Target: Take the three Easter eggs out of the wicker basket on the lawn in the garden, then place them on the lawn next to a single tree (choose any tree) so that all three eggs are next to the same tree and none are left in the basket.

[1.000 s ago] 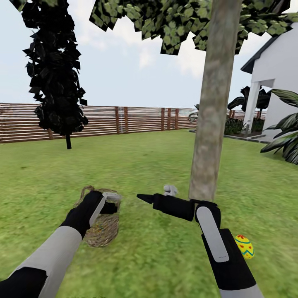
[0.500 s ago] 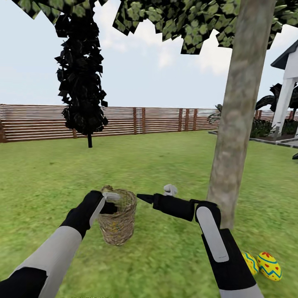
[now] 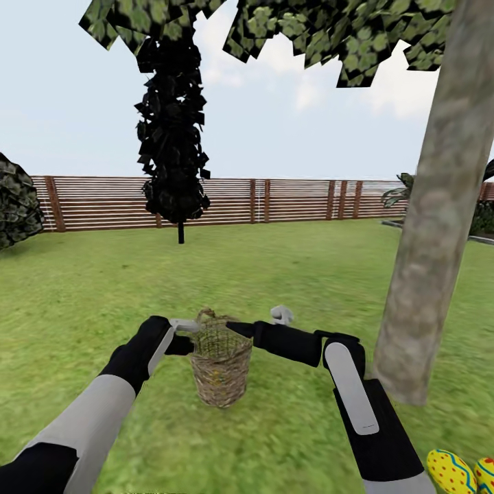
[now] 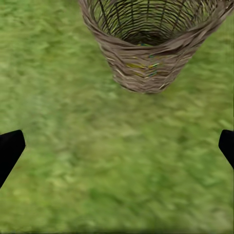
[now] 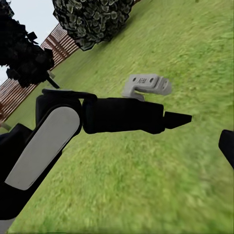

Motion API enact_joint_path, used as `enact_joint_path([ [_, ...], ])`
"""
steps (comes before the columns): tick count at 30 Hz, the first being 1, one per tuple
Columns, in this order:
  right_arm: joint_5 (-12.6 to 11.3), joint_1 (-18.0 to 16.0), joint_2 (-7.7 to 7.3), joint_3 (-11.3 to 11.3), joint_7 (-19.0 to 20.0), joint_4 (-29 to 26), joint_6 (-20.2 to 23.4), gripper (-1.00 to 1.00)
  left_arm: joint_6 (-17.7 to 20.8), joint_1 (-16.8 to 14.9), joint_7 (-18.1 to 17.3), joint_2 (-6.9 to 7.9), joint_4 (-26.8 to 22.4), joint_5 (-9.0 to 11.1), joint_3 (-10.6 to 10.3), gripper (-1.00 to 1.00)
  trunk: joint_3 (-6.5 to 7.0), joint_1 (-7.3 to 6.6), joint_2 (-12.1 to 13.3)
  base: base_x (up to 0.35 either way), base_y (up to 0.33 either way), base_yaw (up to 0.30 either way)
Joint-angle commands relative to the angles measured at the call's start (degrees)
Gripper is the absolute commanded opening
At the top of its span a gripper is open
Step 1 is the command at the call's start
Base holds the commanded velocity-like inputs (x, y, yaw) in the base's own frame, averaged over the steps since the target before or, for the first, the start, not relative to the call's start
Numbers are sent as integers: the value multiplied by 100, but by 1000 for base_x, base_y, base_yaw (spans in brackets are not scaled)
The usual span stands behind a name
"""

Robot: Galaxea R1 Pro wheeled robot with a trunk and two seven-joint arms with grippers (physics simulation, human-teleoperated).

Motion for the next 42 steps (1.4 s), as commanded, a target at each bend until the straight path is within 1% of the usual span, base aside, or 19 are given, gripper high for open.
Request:
enact_joint_path([
  [1, 64, -3, 2, -5, 57, -4, 23, 100, 23, -4, 41, 2, -1, 52, -16, 100, 11, -24, 38, 0, 0, 290],
  [33, 57, -3, 2, -12, 57, -4, 23, 100, 41, -13, 41, 12, 22, 45, -15, 100, 586, -726, 1322, 3, 0, 289],
  [37, 58, -3, 2, 11, 57, -4, 23, 100, 42, -13, 36, 12, 26, 50, -15, 100, 658, -814, 1482, 145, 0, 138],
  [42, 61, -3, 2, 29, 57, -4, 23, 100, 45, -17, 34, 12, 31, 53, -15, 100, 748, -924, 1683, 284, 0, 34],
])
